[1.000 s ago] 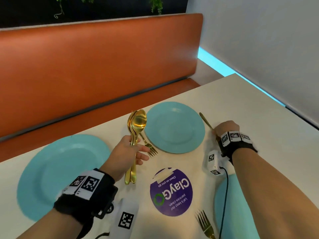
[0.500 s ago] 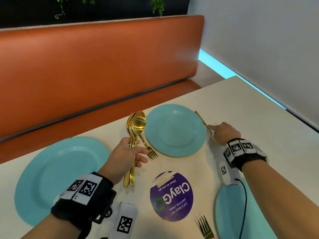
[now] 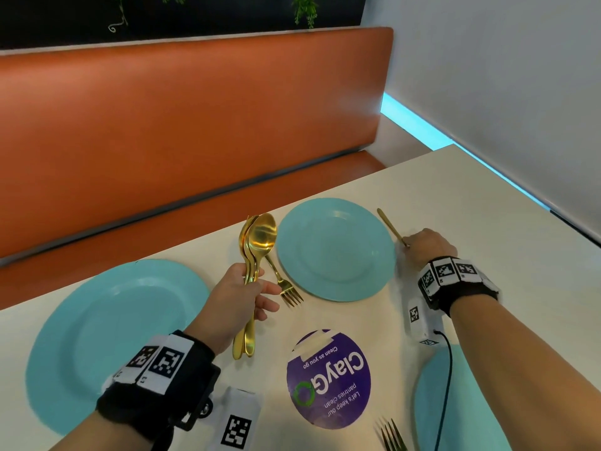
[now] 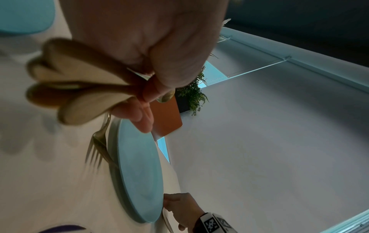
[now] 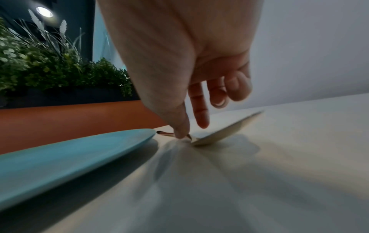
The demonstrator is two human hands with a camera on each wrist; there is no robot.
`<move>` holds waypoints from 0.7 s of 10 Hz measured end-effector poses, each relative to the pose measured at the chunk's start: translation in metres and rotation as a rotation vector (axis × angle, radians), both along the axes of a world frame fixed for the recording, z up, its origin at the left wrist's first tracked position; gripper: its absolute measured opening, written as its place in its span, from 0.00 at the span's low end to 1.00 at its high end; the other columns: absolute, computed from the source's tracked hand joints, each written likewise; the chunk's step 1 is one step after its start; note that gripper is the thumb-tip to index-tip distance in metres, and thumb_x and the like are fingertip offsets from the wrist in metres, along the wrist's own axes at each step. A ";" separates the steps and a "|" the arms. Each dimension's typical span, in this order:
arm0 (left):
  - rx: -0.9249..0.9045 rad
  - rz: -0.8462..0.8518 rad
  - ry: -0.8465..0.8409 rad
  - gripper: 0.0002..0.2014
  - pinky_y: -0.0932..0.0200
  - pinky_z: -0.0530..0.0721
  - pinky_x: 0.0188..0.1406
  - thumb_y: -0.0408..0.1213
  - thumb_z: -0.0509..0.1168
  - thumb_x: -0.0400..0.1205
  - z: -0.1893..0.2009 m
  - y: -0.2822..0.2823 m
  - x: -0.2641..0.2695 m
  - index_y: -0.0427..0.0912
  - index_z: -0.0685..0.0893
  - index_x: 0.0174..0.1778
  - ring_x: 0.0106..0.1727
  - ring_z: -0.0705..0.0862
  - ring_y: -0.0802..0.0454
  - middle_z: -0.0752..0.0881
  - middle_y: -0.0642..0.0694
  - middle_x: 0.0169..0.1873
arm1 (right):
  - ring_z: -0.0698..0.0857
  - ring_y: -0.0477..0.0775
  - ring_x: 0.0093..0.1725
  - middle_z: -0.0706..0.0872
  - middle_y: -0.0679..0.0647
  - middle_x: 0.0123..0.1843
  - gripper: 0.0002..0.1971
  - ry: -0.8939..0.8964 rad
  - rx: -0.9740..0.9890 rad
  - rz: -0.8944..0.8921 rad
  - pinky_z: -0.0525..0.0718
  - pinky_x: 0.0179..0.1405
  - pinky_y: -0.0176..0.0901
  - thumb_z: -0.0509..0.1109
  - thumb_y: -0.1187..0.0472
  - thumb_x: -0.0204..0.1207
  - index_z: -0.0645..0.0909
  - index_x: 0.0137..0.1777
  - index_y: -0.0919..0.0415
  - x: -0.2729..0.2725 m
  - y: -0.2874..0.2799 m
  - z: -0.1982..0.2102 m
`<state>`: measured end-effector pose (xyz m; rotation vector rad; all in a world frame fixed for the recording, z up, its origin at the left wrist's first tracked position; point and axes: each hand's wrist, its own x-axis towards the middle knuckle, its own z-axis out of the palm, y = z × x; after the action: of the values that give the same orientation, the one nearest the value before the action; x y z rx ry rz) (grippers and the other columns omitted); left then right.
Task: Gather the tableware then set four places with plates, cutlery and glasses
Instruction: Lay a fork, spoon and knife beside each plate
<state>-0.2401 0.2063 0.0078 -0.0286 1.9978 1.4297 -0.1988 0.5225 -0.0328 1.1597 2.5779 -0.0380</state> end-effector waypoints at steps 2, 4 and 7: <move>0.005 0.008 -0.008 0.07 0.61 0.82 0.35 0.34 0.51 0.88 -0.002 0.001 -0.003 0.44 0.70 0.60 0.37 0.84 0.51 0.87 0.45 0.45 | 0.84 0.61 0.55 0.86 0.59 0.56 0.14 0.038 0.023 -0.046 0.75 0.47 0.44 0.58 0.58 0.82 0.84 0.57 0.62 -0.015 0.003 -0.002; 0.013 0.008 -0.020 0.07 0.62 0.82 0.33 0.34 0.52 0.88 -0.003 0.002 -0.005 0.44 0.70 0.60 0.35 0.84 0.51 0.87 0.44 0.45 | 0.86 0.62 0.53 0.86 0.60 0.54 0.12 0.098 0.037 -0.092 0.78 0.45 0.44 0.62 0.59 0.80 0.84 0.56 0.63 -0.034 0.009 -0.004; 0.009 0.023 -0.035 0.07 0.63 0.82 0.33 0.34 0.51 0.88 -0.008 -0.004 -0.012 0.44 0.71 0.59 0.34 0.84 0.52 0.88 0.45 0.44 | 0.86 0.64 0.54 0.85 0.62 0.56 0.12 0.152 0.020 -0.095 0.80 0.48 0.46 0.66 0.60 0.77 0.83 0.56 0.64 -0.061 0.011 -0.007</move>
<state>-0.2524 0.2026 0.0002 -0.0717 1.9685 1.4430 -0.2595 0.5336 -0.0394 1.3346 2.6562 -0.1261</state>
